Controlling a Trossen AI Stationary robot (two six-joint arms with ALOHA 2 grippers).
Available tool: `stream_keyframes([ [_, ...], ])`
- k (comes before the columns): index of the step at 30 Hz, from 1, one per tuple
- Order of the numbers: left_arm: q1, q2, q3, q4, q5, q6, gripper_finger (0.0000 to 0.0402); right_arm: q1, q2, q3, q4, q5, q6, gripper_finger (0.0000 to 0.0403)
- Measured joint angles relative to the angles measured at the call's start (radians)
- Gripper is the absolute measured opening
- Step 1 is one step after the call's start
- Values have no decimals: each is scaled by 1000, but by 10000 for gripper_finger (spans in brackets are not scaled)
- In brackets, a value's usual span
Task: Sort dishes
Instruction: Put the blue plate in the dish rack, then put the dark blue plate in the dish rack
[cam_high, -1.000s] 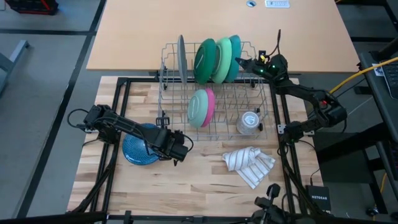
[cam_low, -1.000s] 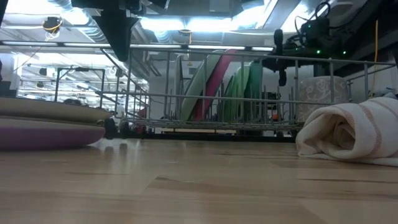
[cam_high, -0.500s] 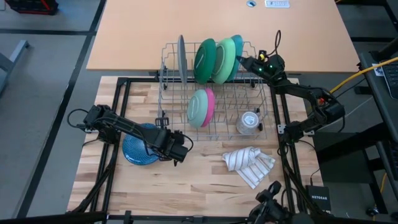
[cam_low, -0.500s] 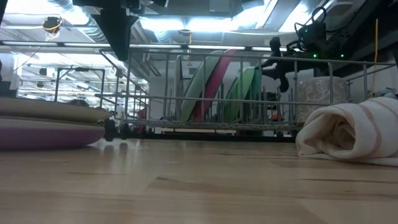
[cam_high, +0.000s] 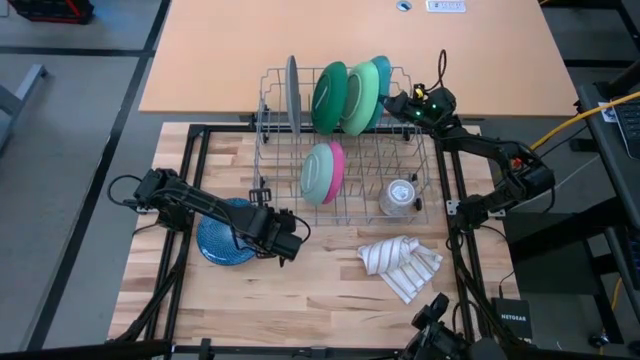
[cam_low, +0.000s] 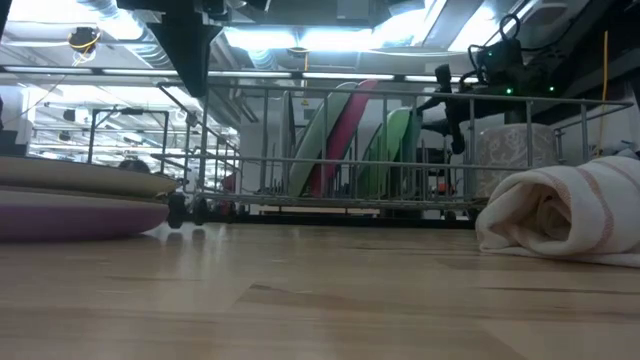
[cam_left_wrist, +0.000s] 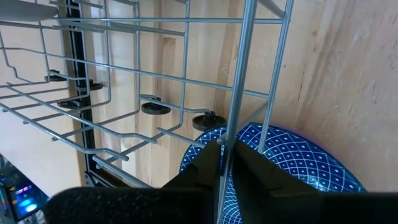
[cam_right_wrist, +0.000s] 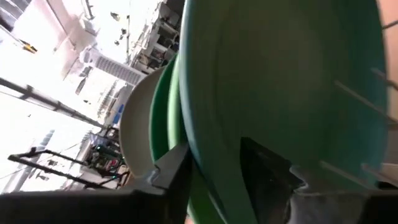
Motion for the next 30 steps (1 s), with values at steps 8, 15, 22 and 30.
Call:
stream_keyframes([
  [8,-21,0,0,0,-4,0,31,-82,-74,0,-187,-41,3,151],
  [15,-24,0,0,0,0,-1,31,-114,-129,-2,-252,-102,4,150],
  [22,-34,0,0,-1,0,-10,31,-114,-163,-2,-297,-103,3,150],
  [30,-59,-4,0,-9,-7,-34,31,-151,-219,-2,-314,-113,2,150],
])
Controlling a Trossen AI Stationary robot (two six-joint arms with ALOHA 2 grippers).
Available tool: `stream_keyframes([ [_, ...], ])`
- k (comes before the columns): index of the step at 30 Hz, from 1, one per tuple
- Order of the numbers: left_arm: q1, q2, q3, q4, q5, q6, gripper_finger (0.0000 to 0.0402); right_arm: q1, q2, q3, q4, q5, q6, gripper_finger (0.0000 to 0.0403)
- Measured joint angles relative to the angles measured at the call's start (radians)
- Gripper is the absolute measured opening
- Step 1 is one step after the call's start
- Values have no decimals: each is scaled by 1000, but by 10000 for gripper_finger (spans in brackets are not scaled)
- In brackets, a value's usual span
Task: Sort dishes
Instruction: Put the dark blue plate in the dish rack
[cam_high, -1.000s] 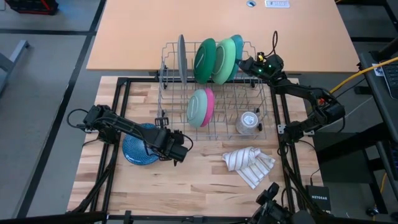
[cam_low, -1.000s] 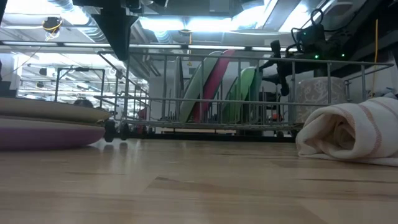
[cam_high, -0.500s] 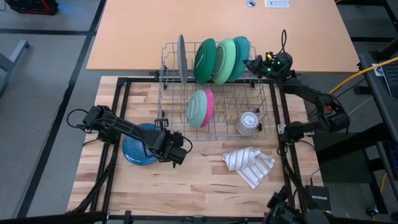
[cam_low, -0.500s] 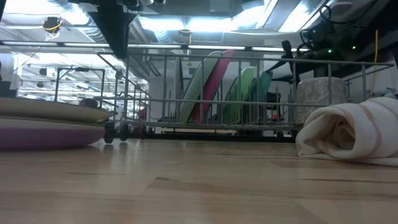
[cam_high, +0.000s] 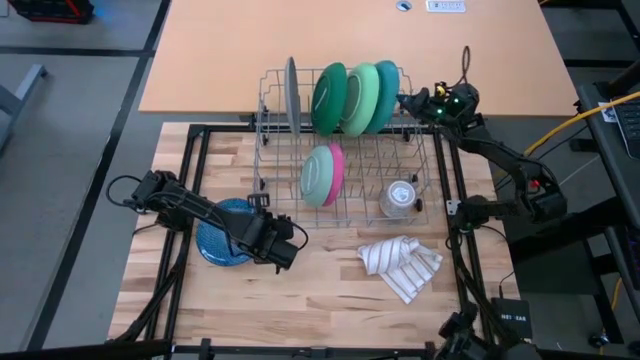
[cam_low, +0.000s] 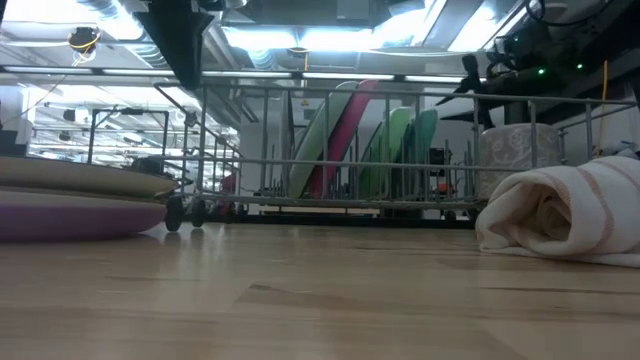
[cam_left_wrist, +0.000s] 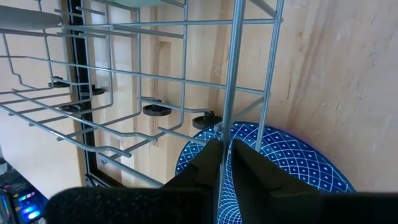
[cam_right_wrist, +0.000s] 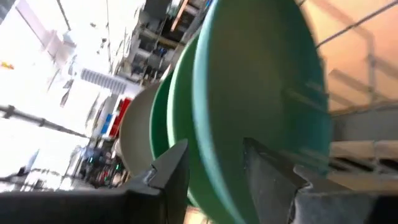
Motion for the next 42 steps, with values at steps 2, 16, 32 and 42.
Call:
stream_keyframes([
  [2,-6,-6,0,-2,-2,-11,31,-27,-17,0,-24,0,-1,150],
  [16,-68,-114,0,-10,-68,-150,31,-78,-97,1,-140,-33,-1,150],
  [32,-161,-154,0,-38,-65,-261,31,-62,-260,1,-139,-420,147,150],
  [42,-245,-153,0,-26,153,-537,31,179,-383,1,-184,-447,158,150],
])
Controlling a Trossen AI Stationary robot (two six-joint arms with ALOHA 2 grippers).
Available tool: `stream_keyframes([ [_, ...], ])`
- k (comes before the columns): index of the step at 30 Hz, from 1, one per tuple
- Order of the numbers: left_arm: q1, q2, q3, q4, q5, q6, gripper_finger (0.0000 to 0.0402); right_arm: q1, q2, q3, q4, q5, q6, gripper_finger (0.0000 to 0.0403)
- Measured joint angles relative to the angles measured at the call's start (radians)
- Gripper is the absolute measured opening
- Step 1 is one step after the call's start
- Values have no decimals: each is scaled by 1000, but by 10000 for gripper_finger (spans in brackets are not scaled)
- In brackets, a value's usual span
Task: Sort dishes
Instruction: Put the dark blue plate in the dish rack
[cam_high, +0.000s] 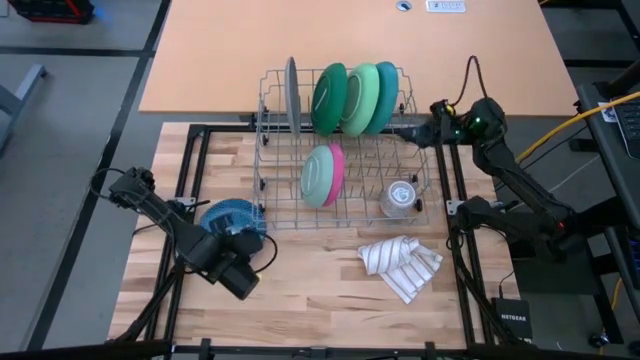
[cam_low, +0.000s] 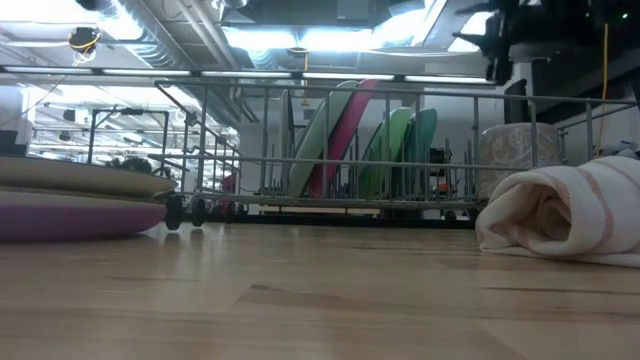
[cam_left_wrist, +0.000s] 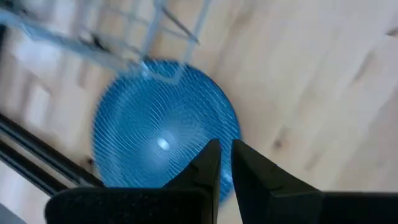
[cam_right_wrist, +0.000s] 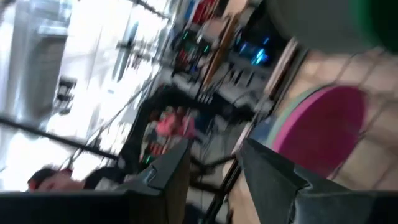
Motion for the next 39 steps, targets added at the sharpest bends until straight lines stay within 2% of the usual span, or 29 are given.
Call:
stream_keyframes([
  [5,-57,0,0,38,35,-143,31,151,-30,0,-6,0,0,150],
  [10,-116,1,0,80,60,-174,31,317,-40,1,-72,13,-4,150],
  [15,-156,1,0,85,111,-234,31,514,-42,1,-137,172,-10,150],
  [21,-181,1,0,64,120,-245,32,733,-41,1,-139,369,-37,150],
  [23,-181,2,0,43,135,-258,32,791,-41,1,-139,424,-38,150],
  [32,-181,12,-1,24,128,-135,34,983,-40,1,-139,590,-38,150],
  [35,-181,25,-20,16,129,-169,53,1044,-35,1,-138,651,-38,150],
  [39,-181,27,-110,53,185,-229,104,1126,-10,1,-137,735,-38,150],
])
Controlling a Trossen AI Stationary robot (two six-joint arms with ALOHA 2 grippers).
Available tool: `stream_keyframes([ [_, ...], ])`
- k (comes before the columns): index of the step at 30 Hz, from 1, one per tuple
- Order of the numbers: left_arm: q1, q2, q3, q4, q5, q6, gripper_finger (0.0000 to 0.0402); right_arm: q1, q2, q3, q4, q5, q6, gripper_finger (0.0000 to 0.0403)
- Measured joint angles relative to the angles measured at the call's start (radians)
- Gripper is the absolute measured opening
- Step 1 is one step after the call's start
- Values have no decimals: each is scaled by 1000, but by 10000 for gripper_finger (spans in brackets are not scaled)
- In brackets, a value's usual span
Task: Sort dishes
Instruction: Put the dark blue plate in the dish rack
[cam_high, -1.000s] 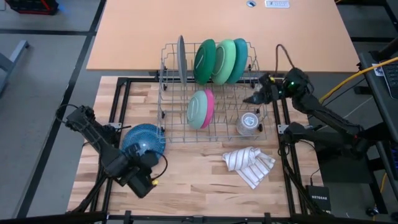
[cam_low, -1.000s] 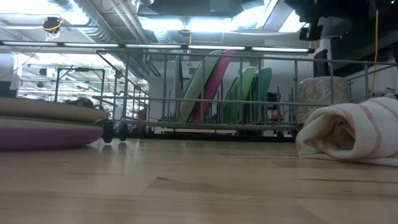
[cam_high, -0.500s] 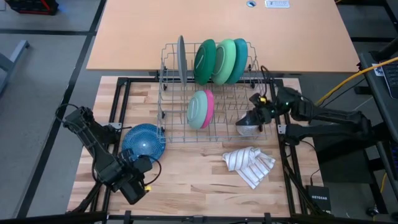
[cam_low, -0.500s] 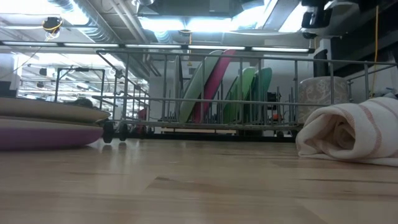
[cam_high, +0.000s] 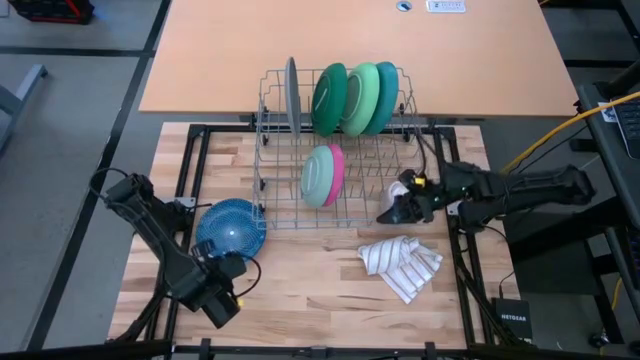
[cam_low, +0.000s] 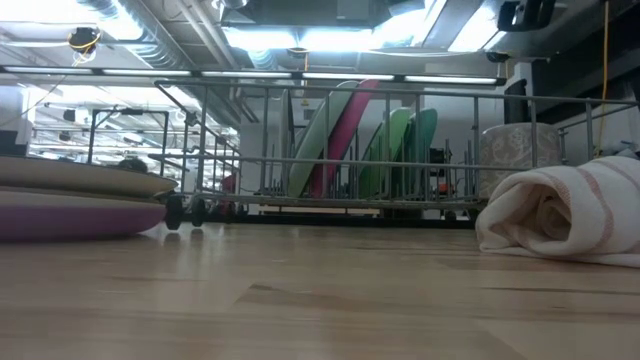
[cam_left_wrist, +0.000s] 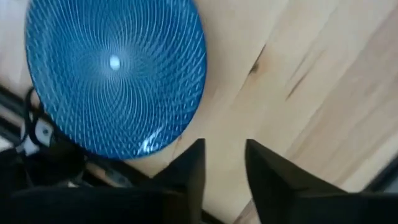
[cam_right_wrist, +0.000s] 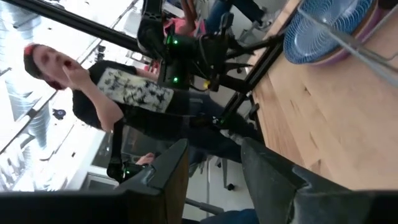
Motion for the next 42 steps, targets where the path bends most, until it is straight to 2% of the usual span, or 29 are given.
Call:
stream_keyframes([
  [5,-1,0,-103,108,77,43,162,80,60,0,0,76,1,150],
  [10,-1,0,-194,207,79,188,183,133,140,0,13,148,3,150],
  [13,-1,0,-243,219,78,250,183,156,192,0,15,200,3,150],
  [18,-1,0,-304,210,78,251,179,183,264,0,18,254,3,150],
  [27,-1,0,-388,219,26,246,178,185,340,0,58,278,3,150],
  [36,-1,0,-458,230,18,237,176,185,351,0,88,279,0,150],
  [39,-1,0,-458,237,9,237,155,185,351,0,89,285,0,150],
  [42,-1,0,-458,237,1,242,117,185,351,0,90,298,0,150],
])
